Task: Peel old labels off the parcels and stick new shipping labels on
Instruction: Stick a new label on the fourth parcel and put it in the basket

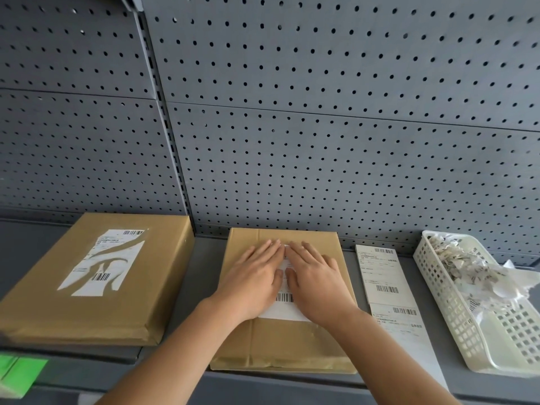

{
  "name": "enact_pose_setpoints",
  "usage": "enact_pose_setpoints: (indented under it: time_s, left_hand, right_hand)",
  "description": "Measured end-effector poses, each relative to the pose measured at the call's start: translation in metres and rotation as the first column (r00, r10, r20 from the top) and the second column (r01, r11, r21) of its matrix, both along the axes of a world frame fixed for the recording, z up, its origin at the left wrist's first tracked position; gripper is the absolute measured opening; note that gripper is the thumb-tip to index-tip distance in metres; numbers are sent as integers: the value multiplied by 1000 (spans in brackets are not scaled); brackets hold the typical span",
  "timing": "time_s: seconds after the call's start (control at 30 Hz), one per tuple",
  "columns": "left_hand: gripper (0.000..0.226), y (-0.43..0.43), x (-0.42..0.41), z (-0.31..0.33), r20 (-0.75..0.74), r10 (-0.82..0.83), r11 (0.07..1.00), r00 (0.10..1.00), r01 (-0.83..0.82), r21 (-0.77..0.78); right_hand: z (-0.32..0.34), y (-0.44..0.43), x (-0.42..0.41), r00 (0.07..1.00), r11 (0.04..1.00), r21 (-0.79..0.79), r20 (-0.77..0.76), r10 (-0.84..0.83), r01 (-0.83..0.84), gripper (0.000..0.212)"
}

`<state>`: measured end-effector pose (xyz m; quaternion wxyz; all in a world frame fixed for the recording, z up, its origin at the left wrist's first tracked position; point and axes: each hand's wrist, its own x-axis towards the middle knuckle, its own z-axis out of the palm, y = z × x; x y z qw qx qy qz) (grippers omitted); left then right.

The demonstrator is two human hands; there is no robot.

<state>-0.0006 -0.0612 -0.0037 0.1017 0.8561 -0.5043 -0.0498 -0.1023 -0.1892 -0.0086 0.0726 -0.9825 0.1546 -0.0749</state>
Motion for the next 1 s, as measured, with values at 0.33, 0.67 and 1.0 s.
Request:
enact_pose_setpoints:
  time_s: [0.33,0.67,1.0]
  left_hand:
    - [58,1,-2,-3,16,104,993,994,-104,47]
    - [57,17,7,-2,-6,181,979,983,-180,98]
    - [80,38,-39,4,-7,-22,1000,1000,22,-7]
  right_hand:
    - [-7,-4,-7,997,999,0,-64,-45,45,81]
    - [-2,-12,-20,980,984,62,-113,-161,169,58]
    - [8,24,-44,999,996,85,-20,27,-25,77]
